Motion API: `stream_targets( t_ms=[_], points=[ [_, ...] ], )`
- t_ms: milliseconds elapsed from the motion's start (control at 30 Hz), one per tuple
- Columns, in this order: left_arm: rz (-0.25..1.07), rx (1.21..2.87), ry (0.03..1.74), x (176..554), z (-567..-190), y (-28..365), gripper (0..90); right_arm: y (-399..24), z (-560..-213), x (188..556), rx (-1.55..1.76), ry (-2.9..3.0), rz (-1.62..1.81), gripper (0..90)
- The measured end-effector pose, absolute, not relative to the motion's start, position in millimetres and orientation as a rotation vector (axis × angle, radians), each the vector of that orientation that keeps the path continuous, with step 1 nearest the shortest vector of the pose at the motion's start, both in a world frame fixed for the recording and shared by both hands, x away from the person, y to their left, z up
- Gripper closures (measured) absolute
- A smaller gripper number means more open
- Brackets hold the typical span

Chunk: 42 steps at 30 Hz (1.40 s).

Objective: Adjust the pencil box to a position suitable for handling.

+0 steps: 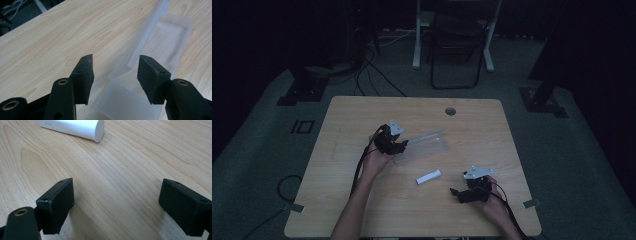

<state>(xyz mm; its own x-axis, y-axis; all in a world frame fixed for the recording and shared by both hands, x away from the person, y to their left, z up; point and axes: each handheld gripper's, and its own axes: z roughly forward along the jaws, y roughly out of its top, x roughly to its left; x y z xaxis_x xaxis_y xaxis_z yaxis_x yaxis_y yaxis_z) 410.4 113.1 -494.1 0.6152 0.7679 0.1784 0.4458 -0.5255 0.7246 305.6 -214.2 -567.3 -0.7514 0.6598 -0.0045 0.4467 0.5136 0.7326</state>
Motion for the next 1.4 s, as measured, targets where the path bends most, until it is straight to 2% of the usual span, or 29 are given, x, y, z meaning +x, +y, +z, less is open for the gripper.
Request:
stream_targets(
  t_ms=[133,400,600,933,1400],
  points=[
    [0.64,2.216,0.943,412.6,-498.6,109.4,51.5,-214.2,-567.3,305.7,0.928,2.476,1.077,12.9],
    [0.666,2.247,0.893,408.8,-498.4,104.2,69.5,-214.3,-567.3,305.6,0.928,2.476,1.077,12.9],
    [0.684,2.282,0.881,407.3,-499.7,102.9,76.5,-214.3,-567.3,305.7,0.928,2.476,1.077,12.9],
    [0.728,2.308,0.842,400.1,-498.7,104.0,83.8,-214.3,-567.4,305.7,0.927,2.475,1.077,12.9],
    [0.732,2.287,0.867,384.3,-499.3,124.9,84.6,-214.3,-567.4,305.6,0.928,2.476,1.076,12.9]
  ],
)
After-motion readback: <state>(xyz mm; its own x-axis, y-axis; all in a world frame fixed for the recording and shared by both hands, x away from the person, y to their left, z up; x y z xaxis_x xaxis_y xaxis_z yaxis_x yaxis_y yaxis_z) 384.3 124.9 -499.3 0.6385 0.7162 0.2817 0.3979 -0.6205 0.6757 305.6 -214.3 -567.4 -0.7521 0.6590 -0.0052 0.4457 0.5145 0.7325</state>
